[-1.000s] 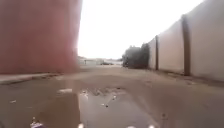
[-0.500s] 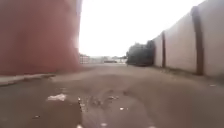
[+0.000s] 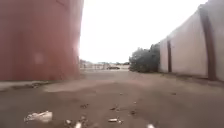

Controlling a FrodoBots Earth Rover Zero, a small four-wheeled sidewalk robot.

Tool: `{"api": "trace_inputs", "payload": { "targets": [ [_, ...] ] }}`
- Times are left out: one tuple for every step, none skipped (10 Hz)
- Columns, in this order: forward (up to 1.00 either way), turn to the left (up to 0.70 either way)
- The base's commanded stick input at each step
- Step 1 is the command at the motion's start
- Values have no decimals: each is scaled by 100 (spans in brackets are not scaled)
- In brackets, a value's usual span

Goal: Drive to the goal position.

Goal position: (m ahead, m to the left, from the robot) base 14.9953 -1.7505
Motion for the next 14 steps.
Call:
{"api": "trace_inputs", "payload": {
  "targets": [
    [100, 2],
    [100, 2],
    [100, -5],
    [100, -28],
    [100, -38],
    [100, -38],
    [100, 2],
    [100, 2],
    [100, 2],
    [100, 2],
    [100, 2],
    [100, 2],
    [100, 2],
    [100, 2]
  ]
}}
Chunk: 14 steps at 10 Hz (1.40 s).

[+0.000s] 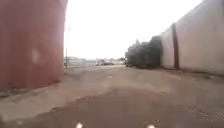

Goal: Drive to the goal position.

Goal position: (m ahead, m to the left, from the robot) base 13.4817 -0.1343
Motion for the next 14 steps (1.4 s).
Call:
{"api": "trace_inputs", "payload": {
  "targets": [
    [100, 2],
    [100, 2],
    [100, 2],
    [100, 2],
    [100, 2],
    [100, 2],
    [100, 2],
    [100, 2],
    [100, 2],
    [100, 2],
    [100, 2],
    [100, 2],
    [100, 2],
    [100, 2]
  ]
}}
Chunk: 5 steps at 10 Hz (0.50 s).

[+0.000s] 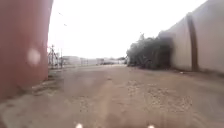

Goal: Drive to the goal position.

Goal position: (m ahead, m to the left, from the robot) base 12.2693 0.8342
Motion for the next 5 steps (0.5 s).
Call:
{"api": "trace_inputs", "payload": {
  "targets": [
    [100, -16],
    [100, -38],
    [100, -38],
    [100, 2],
    [100, 2]
  ]
}}
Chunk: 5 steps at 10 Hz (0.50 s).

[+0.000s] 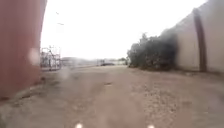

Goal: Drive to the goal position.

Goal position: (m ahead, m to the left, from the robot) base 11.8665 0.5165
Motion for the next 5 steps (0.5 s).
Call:
{"api": "trace_inputs", "payload": {
  "targets": [
    [100, 2],
    [100, 2],
    [100, 2],
    [100, 2],
    [100, 2]
  ]
}}
